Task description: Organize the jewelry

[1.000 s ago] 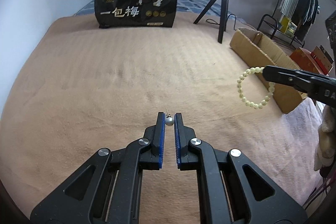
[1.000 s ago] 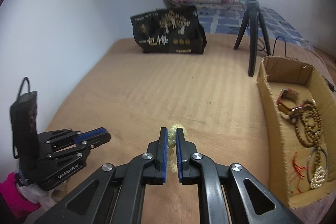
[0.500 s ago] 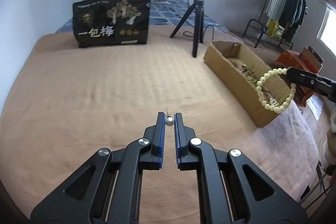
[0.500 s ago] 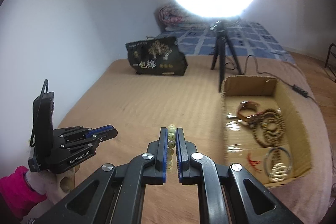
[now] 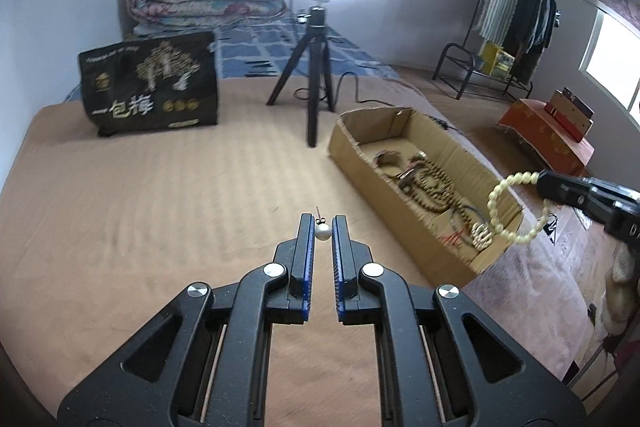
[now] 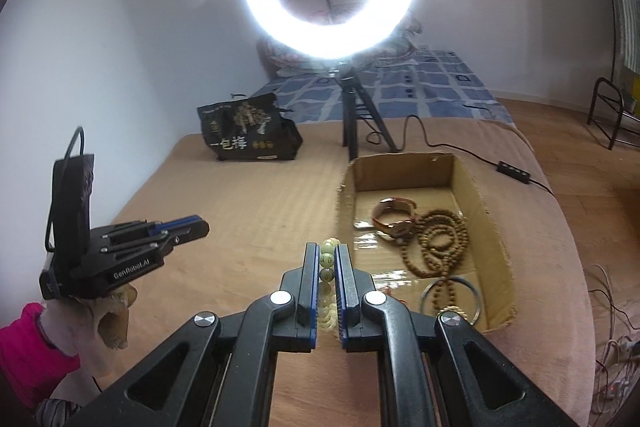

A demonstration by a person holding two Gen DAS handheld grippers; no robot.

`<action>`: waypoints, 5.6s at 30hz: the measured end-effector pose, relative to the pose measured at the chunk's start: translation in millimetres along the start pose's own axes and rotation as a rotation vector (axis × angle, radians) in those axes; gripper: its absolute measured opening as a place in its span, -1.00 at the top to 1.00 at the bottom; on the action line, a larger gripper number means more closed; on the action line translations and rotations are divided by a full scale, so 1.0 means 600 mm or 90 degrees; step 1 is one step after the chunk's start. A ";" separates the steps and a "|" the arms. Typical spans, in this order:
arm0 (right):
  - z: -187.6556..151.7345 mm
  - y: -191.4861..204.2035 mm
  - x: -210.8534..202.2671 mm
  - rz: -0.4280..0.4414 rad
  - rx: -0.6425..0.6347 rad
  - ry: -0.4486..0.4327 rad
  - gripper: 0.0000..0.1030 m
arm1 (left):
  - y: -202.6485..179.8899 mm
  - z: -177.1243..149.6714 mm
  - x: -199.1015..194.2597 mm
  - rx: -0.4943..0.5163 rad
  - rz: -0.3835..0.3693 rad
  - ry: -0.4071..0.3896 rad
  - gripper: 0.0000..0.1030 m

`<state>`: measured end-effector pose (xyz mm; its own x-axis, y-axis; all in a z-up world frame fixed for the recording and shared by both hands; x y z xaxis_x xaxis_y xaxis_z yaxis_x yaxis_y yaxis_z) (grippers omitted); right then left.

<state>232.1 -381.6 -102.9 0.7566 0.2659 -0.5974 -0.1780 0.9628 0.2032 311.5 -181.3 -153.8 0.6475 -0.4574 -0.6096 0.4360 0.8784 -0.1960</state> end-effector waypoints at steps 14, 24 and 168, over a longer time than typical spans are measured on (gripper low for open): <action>-0.013 -0.044 0.000 -0.019 0.012 0.001 0.91 | -0.081 0.046 0.069 0.013 -0.033 0.004 0.87; -0.017 -0.056 0.015 -0.018 0.018 0.008 0.91 | -0.130 0.066 0.112 0.034 -0.047 0.009 0.87; -0.007 0.090 -0.181 -0.233 -0.049 -0.097 -0.99 | -0.094 0.013 -0.290 0.062 0.070 -0.086 -0.99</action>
<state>137.8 -358.1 -30.6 0.8625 -0.1003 -0.4960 0.0792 0.9948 -0.0634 179.4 -152.3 -30.9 0.7696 -0.3791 -0.5138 0.4120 0.9096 -0.0540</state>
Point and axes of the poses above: each gripper's, at about its wrist camera, not at the fingertips, and x roughly the way its jaws point, y to its left, z to its top, the point moved 5 cm from there along x, roughly the way its jaws point, and after that the axes turned 4 degrees about -y, right-handed, at the moved point
